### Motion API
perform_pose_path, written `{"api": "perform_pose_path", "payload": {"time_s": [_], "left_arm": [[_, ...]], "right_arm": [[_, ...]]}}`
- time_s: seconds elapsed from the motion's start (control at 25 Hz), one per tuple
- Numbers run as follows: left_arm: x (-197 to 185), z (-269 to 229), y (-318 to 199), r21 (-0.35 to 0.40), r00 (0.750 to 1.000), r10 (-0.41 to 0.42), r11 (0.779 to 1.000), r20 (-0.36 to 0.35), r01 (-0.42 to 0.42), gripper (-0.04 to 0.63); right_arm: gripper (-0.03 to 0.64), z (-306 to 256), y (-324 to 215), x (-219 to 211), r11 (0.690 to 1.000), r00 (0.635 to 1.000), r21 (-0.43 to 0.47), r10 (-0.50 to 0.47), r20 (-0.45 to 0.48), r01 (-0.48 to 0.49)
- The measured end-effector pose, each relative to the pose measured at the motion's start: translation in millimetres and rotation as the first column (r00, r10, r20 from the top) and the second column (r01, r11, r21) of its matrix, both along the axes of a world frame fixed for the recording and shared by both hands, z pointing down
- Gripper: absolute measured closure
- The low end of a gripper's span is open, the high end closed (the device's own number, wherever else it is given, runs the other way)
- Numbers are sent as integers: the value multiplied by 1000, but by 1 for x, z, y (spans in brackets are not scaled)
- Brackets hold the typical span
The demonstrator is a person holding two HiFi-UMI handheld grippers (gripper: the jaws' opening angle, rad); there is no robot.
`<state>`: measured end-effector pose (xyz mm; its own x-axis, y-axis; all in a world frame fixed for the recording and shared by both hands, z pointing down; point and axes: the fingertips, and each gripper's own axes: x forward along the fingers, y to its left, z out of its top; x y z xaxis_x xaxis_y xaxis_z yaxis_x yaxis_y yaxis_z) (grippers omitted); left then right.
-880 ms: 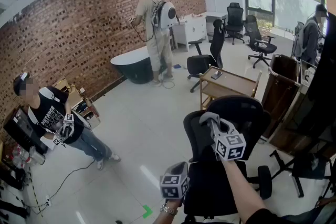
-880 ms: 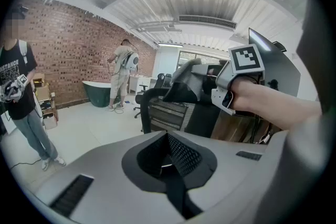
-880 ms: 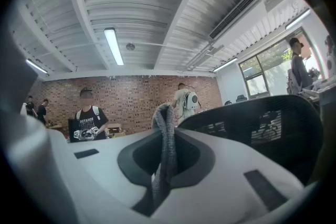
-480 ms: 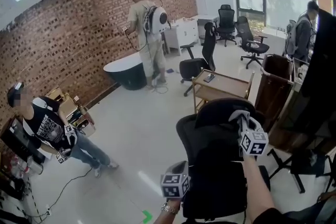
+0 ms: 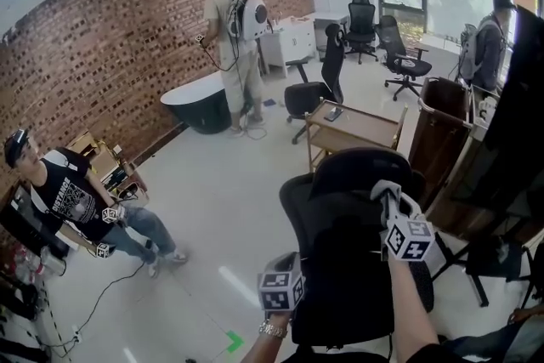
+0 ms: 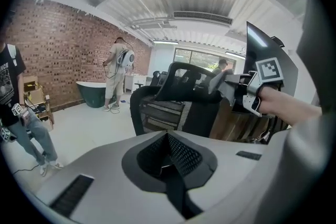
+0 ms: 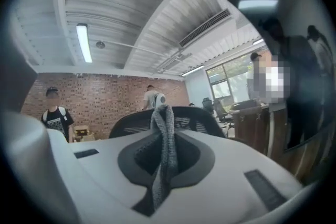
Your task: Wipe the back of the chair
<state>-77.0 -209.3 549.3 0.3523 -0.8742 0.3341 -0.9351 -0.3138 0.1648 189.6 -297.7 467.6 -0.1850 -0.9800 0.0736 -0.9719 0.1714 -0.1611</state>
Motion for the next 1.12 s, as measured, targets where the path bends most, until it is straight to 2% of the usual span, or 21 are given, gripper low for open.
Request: {"api": "perform_pose_path", "payload": {"time_s": [0.12, 0.24, 0.32, 0.4, 0.48, 0.6, 0.76, 0.92, 1.0, 1.12], "left_arm": [[0, 5, -5, -18, 1000, -10, 1000, 27, 10, 595], [-3, 6, -11, -31, 999, -19, 999, 48, 21, 594], [-3, 6, -14, -39, 998, -25, 999, 57, 27, 594], [-1, 5, -17, -44, 997, -23, 999, 69, 26, 594], [3, 6, -19, -52, 997, -18, 998, 76, 22, 594], [6, 7, -23, -66, 997, -6, 998, 82, 12, 595], [12, 7, -29, -88, 996, 13, 996, 84, -5, 595], [22, 6, -35, -91, 997, 33, 996, 72, -26, 595], [25, 6, -37, -93, 997, 39, 995, 71, -32, 595], [27, 7, -39, -98, 997, 39, 995, 72, -32, 595]], "right_arm": [[604, 2, -13, -72, 991, 991, -28, -128, -23, 128], [603, 11, -22, -140, 966, 967, -78, -251, -40, 247], [603, 19, -27, -171, 946, 951, -123, -307, -46, 300], [603, 26, -34, -183, 934, 943, -159, -329, -47, 319], [603, 30, -43, -173, 938, 949, -178, -311, -60, 296], [603, 32, -54, -128, 956, 969, -194, -235, -69, 219], [603, 27, -56, -25, 980, 996, -195, -46, -75, 31], [603, 24, -40, 65, 968, 986, -199, 134, -100, -152], [603, 20, -29, 82, 965, 982, -191, 165, -88, -180], [603, 6, -15, 64, 977, 990, -165, 130, -60, -139]]}}
